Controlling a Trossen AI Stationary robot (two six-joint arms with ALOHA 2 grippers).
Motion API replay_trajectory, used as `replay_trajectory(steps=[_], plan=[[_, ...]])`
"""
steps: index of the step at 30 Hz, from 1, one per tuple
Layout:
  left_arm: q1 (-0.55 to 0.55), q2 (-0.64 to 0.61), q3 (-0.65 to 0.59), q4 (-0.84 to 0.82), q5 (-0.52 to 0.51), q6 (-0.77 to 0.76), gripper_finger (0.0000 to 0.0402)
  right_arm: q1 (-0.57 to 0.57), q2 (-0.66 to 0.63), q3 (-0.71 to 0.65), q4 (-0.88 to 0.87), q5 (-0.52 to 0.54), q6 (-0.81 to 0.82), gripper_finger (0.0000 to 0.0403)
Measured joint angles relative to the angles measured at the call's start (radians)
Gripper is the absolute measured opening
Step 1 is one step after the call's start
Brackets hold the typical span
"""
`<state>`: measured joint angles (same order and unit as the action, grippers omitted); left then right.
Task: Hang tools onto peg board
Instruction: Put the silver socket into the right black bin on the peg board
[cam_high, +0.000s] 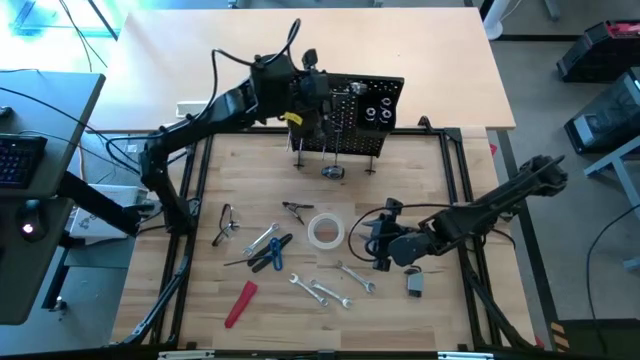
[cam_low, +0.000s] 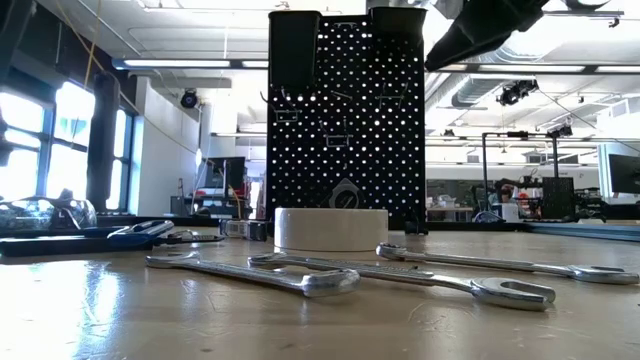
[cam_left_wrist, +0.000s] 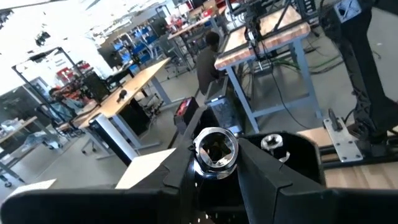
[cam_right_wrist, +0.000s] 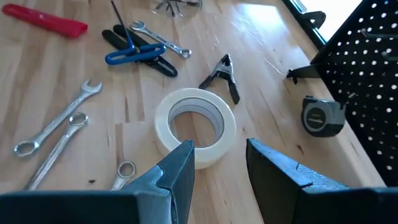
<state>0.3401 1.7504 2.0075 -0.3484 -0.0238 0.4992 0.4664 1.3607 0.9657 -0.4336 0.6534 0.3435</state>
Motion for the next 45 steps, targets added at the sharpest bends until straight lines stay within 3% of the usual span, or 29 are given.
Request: replay_trajectory(steps=[21, 45], plan=[[0.022, 0.045, 0.002, 0.013, 0.049, 0.008, 0.0087, -0.004, 0.002, 0.0, 0.033, 0.078, 0.015, 0.014], [0.026, 0.09, 0.0, -0.02, 0.042, 0.011, 0.0087, -0.008, 0.002, 0.0, 0.046, 0.08, 0.015, 0.014]])
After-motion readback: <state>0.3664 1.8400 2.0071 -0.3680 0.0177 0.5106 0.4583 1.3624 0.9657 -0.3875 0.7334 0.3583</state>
